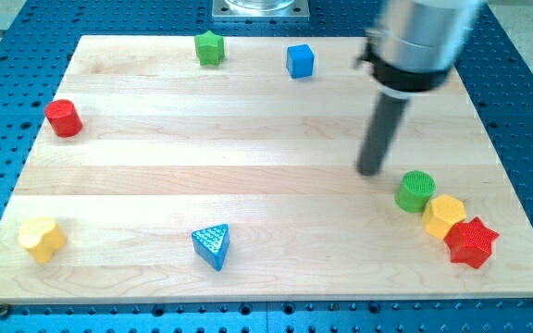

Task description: Move the cube diagonally to the triangle

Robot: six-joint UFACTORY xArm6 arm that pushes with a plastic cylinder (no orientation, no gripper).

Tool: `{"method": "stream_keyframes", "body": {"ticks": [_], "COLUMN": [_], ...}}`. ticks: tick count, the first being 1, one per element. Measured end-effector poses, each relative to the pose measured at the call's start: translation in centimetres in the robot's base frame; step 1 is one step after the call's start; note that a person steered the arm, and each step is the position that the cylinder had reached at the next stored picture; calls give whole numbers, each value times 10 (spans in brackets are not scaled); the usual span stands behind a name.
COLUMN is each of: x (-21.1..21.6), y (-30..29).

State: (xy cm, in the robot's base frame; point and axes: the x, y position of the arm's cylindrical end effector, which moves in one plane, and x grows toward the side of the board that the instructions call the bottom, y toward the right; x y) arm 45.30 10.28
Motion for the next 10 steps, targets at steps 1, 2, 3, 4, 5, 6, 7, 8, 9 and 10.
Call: {"method": "stream_keyframes", "body": {"ticks": [1, 2, 3, 4, 5, 6, 7, 8, 9, 10], "x": [-9, -69, -144, -211, -223, -170, -123, -158, -178, -131], "y": [-110, -141, -145, -142, -90, -47, -47, -94, -47, -10]}}
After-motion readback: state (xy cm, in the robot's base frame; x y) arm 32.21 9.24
